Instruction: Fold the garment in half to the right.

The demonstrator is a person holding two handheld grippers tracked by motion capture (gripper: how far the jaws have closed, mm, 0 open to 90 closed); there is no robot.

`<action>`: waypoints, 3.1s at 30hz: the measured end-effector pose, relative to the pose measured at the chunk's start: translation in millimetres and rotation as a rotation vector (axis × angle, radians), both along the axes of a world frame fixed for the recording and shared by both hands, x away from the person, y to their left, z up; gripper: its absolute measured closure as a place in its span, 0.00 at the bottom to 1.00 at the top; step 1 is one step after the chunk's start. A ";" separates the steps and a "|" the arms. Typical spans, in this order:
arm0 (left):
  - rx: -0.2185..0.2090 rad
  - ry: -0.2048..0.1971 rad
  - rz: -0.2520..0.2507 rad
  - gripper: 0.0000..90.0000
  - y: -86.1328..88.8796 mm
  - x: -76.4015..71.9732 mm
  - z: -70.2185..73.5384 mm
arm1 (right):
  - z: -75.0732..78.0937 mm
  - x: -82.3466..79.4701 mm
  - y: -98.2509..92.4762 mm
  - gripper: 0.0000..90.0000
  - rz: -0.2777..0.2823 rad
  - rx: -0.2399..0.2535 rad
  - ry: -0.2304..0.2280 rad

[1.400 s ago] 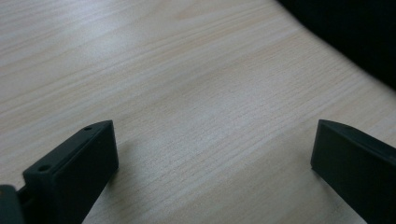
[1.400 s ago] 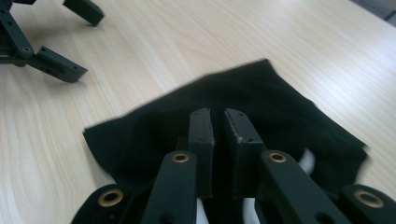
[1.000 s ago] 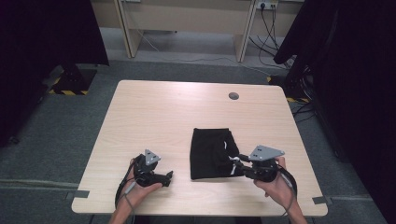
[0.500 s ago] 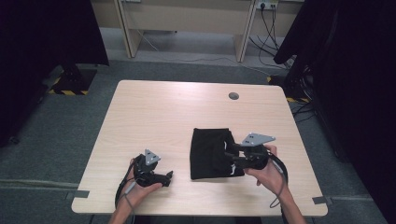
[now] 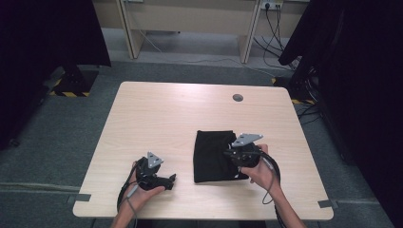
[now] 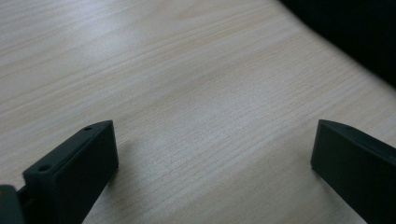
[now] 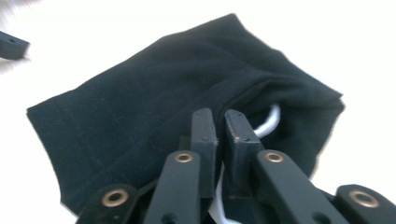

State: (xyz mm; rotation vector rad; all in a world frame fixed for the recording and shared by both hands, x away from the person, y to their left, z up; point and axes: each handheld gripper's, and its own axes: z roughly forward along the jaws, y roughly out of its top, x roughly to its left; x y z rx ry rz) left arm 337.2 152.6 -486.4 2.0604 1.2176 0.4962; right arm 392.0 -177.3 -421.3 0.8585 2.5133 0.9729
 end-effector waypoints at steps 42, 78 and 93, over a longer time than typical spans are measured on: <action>-0.001 0.001 0.008 0.00 6.1 -1.2 -0.1 | -46.5 11.1 -6.2 0.42 -0.027 0.039 0.031; 0.001 0.002 0.023 0.00 17.0 -2.9 -0.1 | -47.1 46.6 38.0 0.42 -0.023 0.017 0.024; 0.001 0.002 0.023 0.00 17.0 -2.9 -0.2 | -47.7 56.1 53.4 0.42 -0.040 0.021 0.019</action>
